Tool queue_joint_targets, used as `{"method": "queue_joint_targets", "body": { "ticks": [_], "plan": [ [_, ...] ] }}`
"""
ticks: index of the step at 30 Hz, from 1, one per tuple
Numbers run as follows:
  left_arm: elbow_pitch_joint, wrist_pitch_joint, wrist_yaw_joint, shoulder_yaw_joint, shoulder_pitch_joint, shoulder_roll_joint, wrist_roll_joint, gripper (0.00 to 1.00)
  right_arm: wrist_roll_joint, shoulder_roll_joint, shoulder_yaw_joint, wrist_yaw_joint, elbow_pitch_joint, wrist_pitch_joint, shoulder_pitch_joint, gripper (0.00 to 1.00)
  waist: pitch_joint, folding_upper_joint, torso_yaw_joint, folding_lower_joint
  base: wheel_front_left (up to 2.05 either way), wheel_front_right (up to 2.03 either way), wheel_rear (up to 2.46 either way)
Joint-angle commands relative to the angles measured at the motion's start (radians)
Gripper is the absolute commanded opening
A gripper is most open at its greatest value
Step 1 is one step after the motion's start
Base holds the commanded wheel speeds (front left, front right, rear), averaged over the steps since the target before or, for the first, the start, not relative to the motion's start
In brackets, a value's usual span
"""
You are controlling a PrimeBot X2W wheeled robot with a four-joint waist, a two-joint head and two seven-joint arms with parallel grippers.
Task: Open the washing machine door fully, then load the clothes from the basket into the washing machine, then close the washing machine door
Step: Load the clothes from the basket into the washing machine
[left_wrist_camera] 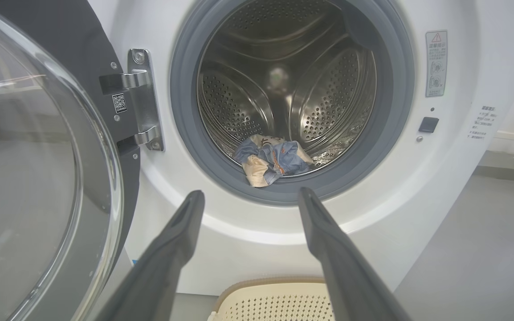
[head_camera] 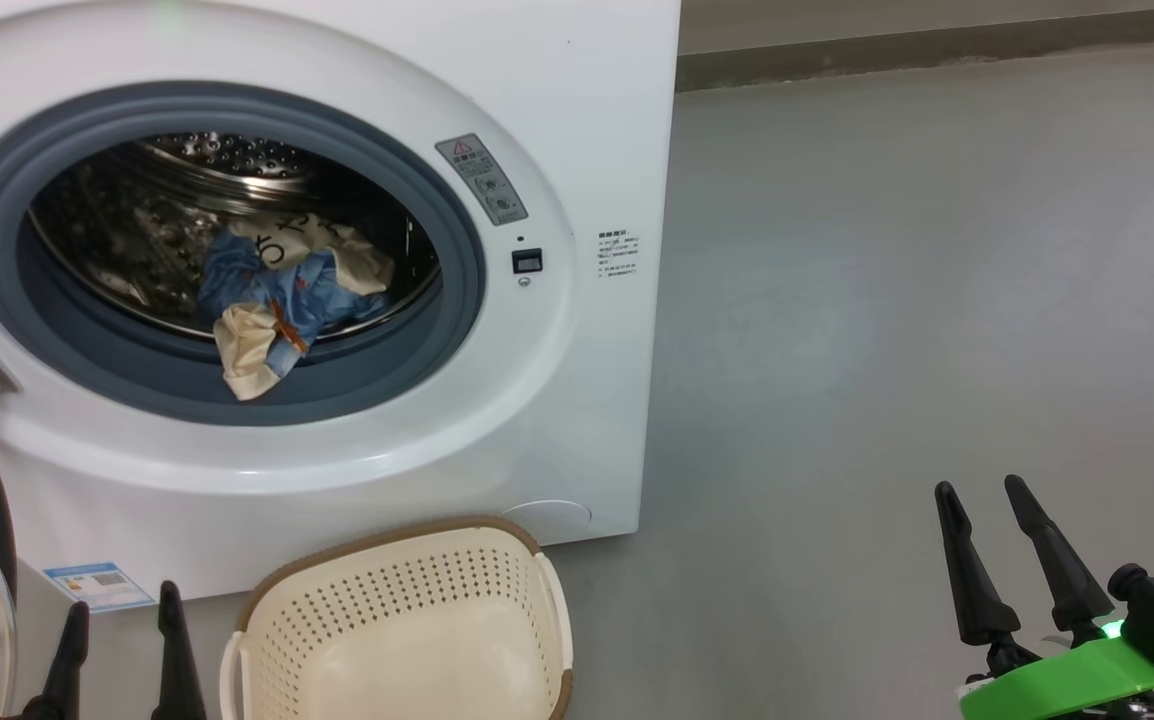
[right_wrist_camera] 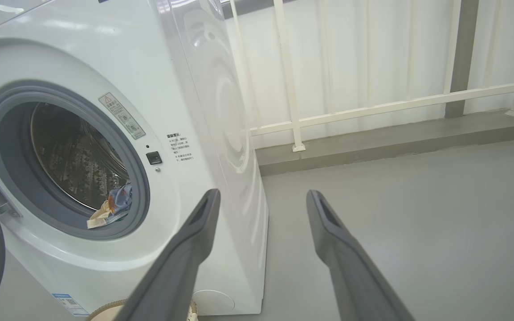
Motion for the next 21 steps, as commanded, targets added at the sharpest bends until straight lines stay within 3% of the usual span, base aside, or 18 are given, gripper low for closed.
{"method": "queue_joint_targets", "body": {
  "ticks": [1,21],
  "plan": [
    [-0.033,-0.006,0.001,0.029,-0.012,0.010,-0.003,1.00,-0.001,-0.018,0.011,0.004,-0.027,-0.008,0.006,1.00,0.000,0.0000,-0.001,0.0000,0.00,0.00,0.00],
    [-0.048,-0.006,0.001,0.021,-0.007,0.002,0.004,1.00,-0.001,-0.021,0.009,0.004,-0.031,-0.008,0.006,1.00,0.006,0.0000,0.000,0.0000,0.00,0.00,0.00]
  ]
}}
